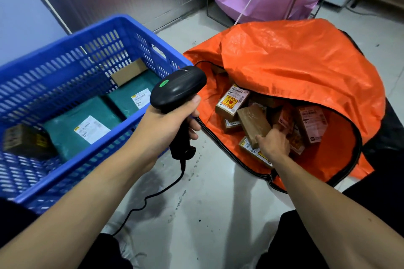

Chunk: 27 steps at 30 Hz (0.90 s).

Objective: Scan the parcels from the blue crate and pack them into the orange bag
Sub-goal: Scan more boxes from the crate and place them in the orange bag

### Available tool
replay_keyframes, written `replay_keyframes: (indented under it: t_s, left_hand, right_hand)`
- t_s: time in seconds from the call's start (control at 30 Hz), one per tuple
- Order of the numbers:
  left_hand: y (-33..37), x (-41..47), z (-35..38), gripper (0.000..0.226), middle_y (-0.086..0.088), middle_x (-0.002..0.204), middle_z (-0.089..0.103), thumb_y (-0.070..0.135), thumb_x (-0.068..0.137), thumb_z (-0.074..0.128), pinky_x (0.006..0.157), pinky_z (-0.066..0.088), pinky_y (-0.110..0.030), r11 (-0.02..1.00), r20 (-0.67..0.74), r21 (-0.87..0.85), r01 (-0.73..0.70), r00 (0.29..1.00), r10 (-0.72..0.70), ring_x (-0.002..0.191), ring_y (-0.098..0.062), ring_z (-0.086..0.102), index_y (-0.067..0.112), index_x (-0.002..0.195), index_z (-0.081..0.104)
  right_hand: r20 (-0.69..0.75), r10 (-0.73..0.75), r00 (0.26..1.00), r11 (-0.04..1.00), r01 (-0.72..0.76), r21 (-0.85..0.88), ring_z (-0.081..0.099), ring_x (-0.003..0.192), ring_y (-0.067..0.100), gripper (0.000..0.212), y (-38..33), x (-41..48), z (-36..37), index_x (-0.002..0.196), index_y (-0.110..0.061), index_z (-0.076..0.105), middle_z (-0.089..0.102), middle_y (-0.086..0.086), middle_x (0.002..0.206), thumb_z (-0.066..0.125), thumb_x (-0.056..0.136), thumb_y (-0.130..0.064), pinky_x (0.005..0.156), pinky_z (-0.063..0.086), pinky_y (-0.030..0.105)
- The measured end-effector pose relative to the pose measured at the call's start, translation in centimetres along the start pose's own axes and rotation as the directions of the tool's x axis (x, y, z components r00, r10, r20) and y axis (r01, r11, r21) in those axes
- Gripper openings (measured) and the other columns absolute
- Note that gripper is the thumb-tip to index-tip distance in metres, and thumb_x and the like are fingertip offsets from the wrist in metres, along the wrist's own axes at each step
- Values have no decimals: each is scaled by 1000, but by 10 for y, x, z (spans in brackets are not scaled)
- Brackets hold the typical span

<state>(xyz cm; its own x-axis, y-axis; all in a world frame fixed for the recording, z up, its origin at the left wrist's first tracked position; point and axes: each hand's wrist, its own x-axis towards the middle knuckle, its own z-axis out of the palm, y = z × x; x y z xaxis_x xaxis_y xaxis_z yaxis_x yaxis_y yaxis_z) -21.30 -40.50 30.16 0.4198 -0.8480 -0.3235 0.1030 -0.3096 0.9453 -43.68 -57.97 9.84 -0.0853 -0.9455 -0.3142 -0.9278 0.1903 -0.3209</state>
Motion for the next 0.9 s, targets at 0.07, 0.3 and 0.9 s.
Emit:
replay_keyframes:
  t_s: [0.07,0.3,0.9]
  left_hand:
    - [7,1,-5,26,-12,74,70,33,96,71,69,57,-34,999,-16,-32,-8,1000,7,63,-24,67,8,90,70]
    - [33,0,-43,20,-10,73,71,28,97,70,64,56,-30,993,-107,-66,-103,990,95,57,-19,65,10,90,70]
    - [83,-43,-246,12,5,66,67,26,97,67,47,45,-19,994,-453,-61,-92,890,55,46,-10,52,18,89,69]
  right_hand:
    - [-48,-23,999,999,24,23,63,109,44,52,-8,-6,-9,134,-7,50,54,21,131,68,95,-37,86,51,45]
    - [-236,-200,951,958,240,159,61,108,45,44,-67,-31,-45,133,-10,46,51,18,134,60,97,-29,92,50,53]
    - [-306,-695,650,620,758,202,65,99,38,29,-255,-104,-62,116,-14,53,69,5,98,61,89,-19,85,49,48]
